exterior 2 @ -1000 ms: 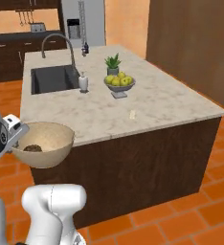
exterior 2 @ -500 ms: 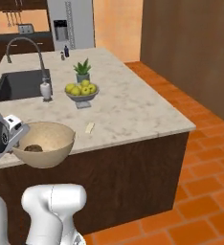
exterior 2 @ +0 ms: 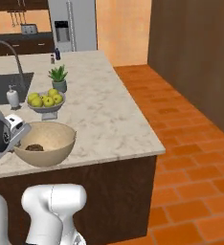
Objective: Open the cabinet, pick up the bread from the cabinet and place it in the basket. Then move the basket to the dining counter.
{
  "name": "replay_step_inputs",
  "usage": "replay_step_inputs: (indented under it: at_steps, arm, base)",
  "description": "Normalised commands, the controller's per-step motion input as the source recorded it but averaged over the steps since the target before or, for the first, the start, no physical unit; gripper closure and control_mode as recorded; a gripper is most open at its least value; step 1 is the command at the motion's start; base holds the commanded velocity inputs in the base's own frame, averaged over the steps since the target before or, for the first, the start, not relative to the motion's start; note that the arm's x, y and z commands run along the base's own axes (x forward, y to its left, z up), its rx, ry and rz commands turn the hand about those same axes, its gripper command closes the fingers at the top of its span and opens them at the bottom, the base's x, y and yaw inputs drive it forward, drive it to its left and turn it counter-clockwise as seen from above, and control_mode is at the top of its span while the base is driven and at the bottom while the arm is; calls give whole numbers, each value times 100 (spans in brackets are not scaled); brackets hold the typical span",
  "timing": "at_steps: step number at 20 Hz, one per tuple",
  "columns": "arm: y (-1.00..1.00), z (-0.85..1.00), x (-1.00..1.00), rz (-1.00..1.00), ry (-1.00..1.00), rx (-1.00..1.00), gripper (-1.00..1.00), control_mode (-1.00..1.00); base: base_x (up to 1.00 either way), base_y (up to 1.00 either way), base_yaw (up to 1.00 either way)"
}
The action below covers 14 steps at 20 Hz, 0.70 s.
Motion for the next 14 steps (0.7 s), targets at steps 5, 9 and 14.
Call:
replay_step_inputs:
  at_steps: [5, 9, 14]
  arm:
    - [0, 0, 0, 0, 0, 0, 100, 100]
    - [0, 0, 0, 0, 0, 0, 100, 100]
    - [0, 0, 0, 0, 0, 0, 100, 100]
  base:
    - [79, -89, 44]
    - [89, -67, 32]
    - [26, -10, 5]
